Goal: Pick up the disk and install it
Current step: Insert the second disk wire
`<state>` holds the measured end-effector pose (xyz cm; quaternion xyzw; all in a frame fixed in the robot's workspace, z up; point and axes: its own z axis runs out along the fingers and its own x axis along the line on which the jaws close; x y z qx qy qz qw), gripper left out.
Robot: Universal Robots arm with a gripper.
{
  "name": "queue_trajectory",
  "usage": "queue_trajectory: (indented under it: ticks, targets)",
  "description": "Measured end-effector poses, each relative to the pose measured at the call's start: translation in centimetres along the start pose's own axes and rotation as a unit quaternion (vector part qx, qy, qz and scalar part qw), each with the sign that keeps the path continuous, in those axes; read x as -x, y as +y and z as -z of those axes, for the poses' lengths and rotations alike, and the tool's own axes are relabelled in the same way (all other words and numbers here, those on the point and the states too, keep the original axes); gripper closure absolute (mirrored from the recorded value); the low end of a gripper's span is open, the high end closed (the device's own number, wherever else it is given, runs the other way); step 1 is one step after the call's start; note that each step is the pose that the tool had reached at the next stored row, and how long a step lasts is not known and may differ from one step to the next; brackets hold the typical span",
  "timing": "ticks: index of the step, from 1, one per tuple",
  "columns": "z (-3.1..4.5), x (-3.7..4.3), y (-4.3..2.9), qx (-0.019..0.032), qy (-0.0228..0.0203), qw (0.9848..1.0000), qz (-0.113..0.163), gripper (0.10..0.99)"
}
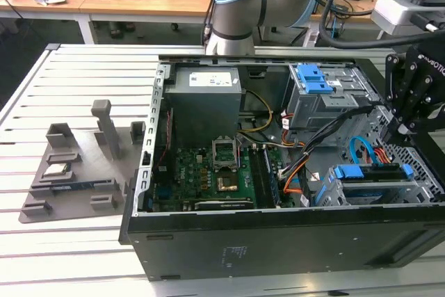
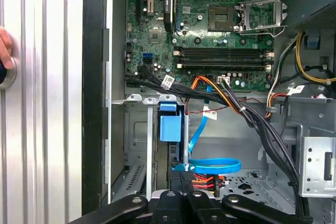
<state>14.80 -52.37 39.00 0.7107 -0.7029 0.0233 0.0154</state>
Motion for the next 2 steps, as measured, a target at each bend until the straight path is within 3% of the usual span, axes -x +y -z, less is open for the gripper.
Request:
queue_trajectory:
  ticks: [2]
  targets:
    - [0.00,0.00,0.00,0.0000,0.0000,1.0000,0.000,0.980]
